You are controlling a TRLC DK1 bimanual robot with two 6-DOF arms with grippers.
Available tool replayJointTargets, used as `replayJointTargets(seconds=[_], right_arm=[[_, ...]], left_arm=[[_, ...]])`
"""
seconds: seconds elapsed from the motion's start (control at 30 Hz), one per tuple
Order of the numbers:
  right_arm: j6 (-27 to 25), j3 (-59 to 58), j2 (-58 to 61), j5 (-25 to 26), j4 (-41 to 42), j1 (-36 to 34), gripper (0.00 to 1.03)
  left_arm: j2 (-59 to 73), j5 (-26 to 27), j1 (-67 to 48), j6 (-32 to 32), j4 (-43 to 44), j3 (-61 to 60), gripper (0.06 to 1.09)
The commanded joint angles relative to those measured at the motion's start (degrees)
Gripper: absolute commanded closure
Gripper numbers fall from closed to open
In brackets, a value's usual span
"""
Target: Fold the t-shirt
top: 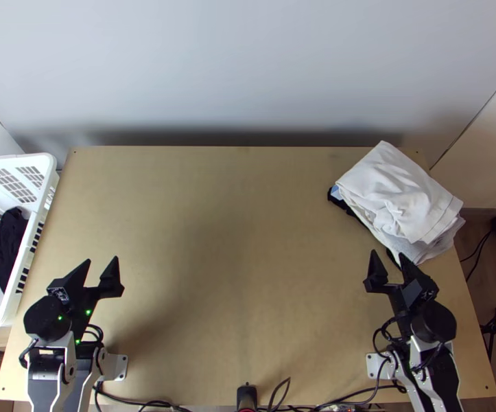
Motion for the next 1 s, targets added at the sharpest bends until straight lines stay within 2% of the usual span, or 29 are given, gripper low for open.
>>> replayJointTargets(seconds=[0.0,0.27,0.97], right_arm=[[1.4,-0.55,0.03,0.15,-2.75,-0.77,0.05],[1.49,-0.55,0.03,0.15,-2.84,-0.86,0.05],[1.49,-0.55,0.03,0.15,-2.75,-0.86,0.05]], left_arm=[[-0.99,-0.1,-0.37,0.14,0.23,-0.36,0.11],[-1.08,-0.01,-0.28,0.05,-5.48,0.35,0.11],[-1.08,-0.01,-0.28,-0.12,-5.57,0.35,0.11]])
